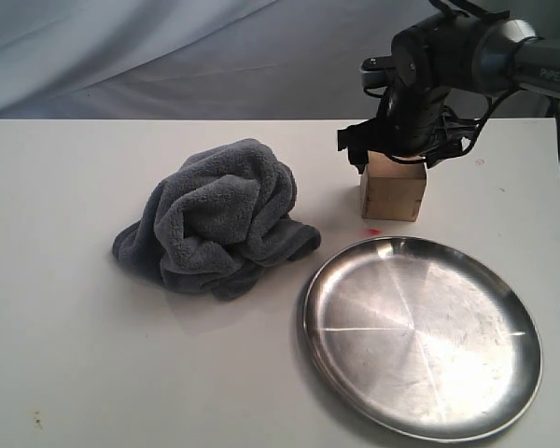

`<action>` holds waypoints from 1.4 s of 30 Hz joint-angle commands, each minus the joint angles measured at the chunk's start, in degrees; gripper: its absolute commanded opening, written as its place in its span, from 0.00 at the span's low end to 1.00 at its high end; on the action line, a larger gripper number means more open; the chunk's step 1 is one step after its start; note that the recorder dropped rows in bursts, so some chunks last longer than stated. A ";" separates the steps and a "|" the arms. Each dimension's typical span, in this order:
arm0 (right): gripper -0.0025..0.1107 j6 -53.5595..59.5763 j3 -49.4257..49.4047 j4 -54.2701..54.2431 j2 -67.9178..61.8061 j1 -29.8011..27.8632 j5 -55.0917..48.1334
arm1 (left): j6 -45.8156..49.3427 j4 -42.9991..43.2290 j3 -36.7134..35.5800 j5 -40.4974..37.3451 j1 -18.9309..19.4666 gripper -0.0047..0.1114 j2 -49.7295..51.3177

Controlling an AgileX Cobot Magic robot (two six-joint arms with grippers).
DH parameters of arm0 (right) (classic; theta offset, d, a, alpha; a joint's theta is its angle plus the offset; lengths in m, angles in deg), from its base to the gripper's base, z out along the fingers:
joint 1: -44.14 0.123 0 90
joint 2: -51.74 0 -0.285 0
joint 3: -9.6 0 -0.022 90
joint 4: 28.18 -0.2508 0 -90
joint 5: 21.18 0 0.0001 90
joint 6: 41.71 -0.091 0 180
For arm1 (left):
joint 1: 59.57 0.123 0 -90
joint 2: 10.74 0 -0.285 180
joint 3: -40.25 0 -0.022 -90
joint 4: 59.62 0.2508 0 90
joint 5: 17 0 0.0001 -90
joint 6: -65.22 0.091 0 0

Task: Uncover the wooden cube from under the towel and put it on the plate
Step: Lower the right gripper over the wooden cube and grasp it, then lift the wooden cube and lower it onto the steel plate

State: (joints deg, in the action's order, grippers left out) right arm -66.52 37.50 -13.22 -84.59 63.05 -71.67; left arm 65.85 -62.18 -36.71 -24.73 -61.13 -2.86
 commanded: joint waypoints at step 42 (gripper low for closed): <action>0.47 14.44 -1.82 -10.53 9.87 1.21 -16.56 | -0.13 0.04 -0.25 0.09 -0.05 0.05 -0.09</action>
State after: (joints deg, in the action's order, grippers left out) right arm -54.66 36.89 -21.73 -78.12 63.40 -86.91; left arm 65.85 -62.18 -36.71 -24.73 -61.13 -2.86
